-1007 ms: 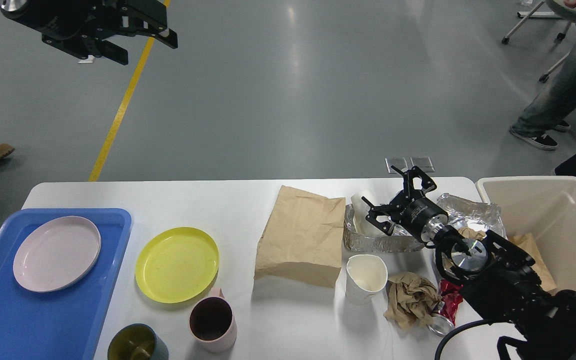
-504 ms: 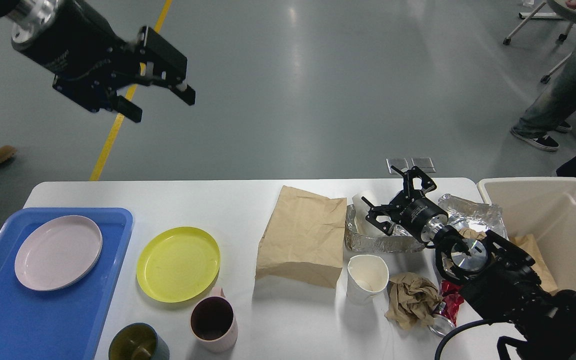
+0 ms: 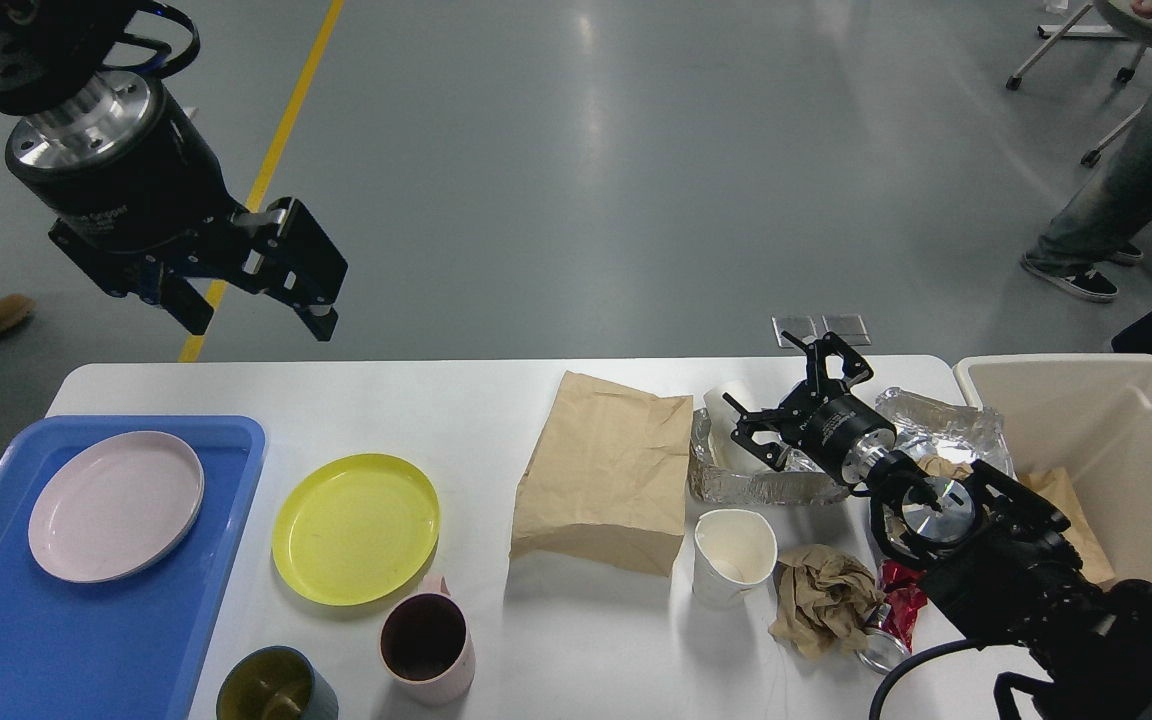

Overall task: Tidy desktop
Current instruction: 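Lower the left gripper toward the dark green cup beside the tray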

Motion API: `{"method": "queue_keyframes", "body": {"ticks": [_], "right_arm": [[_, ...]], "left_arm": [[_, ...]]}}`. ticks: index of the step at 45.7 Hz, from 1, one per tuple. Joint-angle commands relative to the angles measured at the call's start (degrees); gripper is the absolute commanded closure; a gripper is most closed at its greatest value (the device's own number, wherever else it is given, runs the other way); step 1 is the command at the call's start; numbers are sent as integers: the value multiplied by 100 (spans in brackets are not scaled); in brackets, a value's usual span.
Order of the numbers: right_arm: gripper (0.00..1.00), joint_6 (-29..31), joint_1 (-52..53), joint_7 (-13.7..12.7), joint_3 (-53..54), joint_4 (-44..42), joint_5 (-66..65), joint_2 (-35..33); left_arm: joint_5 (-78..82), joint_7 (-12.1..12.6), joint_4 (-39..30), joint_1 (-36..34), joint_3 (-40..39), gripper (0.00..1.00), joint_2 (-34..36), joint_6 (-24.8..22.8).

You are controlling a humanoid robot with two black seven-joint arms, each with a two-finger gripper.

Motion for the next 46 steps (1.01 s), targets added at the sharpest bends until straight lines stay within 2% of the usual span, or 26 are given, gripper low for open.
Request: {"method": "queue_keyframes", "body": {"ticks": [1, 5, 11, 16, 26, 37, 42, 46], "right_arm": [[0, 0, 0, 0, 0, 0, -1, 0], [0, 0, 0, 0, 0, 0, -1, 0], [0, 0, 0, 0, 0, 0, -1, 0], [0, 0, 0, 0, 0, 0, -1, 0], [0, 0, 0, 0, 0, 0, -1, 0], [0, 0, 0, 0, 0, 0, -1, 0], [0, 0, 0, 0, 0, 0, -1, 0], [0, 0, 0, 0, 0, 0, -1, 0]], "left_arm": [[58, 628, -332, -113, 73, 9, -87, 0], [66, 760, -692, -359, 117, 10, 70, 0], [75, 752, -1203, -632, 65, 10, 405, 0], [58, 734, -1230, -720, -49, 5, 396, 0], [40, 734, -1177, -782, -181, 4, 660, 0], [58, 804, -1185, -782, -287, 4, 836, 0], [58, 936, -1484, -764, -278, 4, 915, 0], [58, 1103, -1914, -747, -269, 4, 985, 629]]}}
